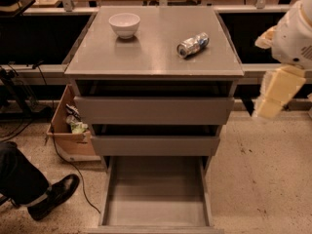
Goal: Place redbull can into bottom drawer
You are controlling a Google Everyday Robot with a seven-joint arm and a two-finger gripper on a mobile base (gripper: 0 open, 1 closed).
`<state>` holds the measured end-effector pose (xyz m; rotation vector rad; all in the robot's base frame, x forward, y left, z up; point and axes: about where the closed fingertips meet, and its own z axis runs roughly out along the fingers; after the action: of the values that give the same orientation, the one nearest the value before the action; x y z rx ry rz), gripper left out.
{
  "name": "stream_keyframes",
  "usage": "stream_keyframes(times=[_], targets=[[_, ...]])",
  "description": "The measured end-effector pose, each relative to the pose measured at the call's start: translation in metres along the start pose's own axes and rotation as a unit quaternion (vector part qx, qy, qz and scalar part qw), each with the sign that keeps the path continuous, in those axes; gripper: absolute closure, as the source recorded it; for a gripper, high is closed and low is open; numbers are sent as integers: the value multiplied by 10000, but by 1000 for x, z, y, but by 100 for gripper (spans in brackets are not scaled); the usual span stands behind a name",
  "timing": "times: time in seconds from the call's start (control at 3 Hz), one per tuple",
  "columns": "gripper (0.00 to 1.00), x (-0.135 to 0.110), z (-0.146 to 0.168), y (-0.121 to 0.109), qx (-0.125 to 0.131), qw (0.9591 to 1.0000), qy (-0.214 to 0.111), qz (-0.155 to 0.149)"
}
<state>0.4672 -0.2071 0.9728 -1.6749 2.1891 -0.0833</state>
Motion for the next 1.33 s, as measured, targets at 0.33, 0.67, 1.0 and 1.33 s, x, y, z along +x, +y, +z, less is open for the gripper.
stream_keyframes(times=[0.33, 0.67, 1.0, 1.33], targets=[[0, -44, 46, -71, 398, 9979, -442, 260], [0, -70, 78, -115, 604, 9947, -640, 531], [0, -93, 121, -160, 709, 9907, -780, 859], [0, -93, 122, -160, 703, 9908, -778, 859]])
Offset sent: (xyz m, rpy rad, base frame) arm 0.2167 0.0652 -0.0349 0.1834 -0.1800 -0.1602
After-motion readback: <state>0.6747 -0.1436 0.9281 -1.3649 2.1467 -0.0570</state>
